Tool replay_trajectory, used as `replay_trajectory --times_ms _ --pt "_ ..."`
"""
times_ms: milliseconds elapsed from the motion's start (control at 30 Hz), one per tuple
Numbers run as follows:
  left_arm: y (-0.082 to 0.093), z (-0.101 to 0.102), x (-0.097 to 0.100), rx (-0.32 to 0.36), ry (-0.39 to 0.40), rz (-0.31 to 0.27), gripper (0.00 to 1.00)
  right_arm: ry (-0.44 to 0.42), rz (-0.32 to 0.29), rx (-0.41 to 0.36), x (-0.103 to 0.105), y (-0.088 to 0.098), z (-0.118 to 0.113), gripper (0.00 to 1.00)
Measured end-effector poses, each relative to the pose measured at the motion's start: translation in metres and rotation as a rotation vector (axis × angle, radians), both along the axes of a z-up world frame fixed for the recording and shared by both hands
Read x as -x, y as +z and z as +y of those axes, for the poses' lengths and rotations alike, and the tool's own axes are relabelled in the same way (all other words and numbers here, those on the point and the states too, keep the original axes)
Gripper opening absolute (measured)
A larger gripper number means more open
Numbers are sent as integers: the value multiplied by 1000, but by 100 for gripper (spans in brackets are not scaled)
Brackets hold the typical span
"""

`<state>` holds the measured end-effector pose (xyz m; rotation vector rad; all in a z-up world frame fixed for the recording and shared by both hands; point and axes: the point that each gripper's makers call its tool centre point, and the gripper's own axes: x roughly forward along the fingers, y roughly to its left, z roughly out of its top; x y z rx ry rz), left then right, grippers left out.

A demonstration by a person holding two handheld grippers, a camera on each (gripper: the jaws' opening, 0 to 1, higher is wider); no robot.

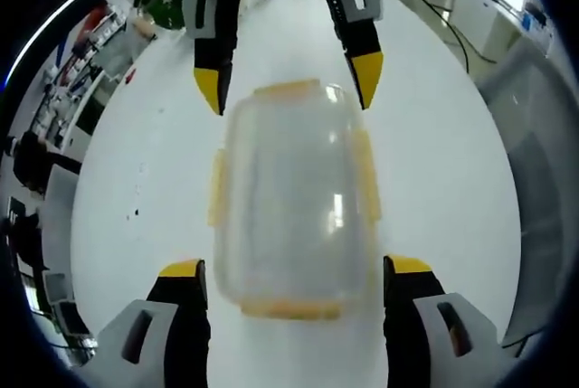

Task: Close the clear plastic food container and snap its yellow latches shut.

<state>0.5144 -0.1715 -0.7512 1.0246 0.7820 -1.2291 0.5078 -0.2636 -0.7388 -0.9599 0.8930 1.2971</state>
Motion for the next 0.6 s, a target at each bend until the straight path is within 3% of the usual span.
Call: replay_trajectory --times_ms 267,600 --pt "-8 -1 -2 -28 -11 -3 75 -2 -4 16 -4 -6 -2 67" --pt "-9 0 -3 -16 -1 5 75 14 -14 12 -4 -5 -1 65"
